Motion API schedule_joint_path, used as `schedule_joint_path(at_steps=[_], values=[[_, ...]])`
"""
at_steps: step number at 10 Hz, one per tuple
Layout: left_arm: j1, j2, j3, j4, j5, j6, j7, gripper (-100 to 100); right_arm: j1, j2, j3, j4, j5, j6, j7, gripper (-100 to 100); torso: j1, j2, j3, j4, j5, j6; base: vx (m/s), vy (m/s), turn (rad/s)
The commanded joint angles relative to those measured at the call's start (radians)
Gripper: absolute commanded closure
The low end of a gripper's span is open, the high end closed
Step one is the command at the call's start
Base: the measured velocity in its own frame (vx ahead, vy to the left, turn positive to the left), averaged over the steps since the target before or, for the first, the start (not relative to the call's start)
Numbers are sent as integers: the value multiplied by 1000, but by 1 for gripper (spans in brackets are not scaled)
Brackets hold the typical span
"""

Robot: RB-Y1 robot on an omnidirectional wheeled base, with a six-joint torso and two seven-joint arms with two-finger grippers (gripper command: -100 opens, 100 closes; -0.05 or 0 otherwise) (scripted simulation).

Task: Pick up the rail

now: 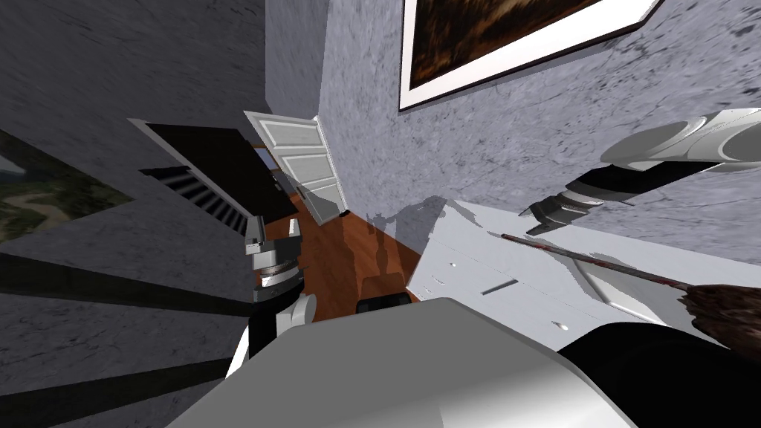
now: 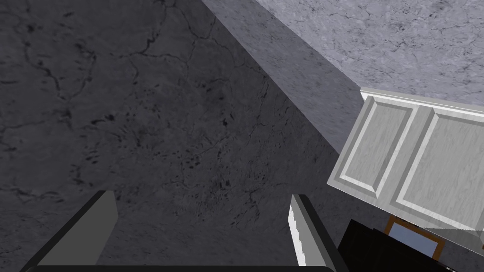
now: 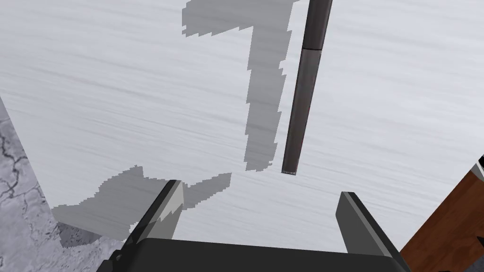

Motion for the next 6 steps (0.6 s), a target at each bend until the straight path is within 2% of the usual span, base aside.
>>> schedule_joint_path(at_steps=[1,6], values=[[0,0,0,0,0,0,0,0,25,-14,-15,17,-43,-6,-14,-100,0,0,0,0,0,0,-68,30,66],[0,0,0,0,0,0,0,0,40,-54,-16,39,-143,-27,-62,-100,-2,-1,-1,0,-1,0,-64,23,59]])
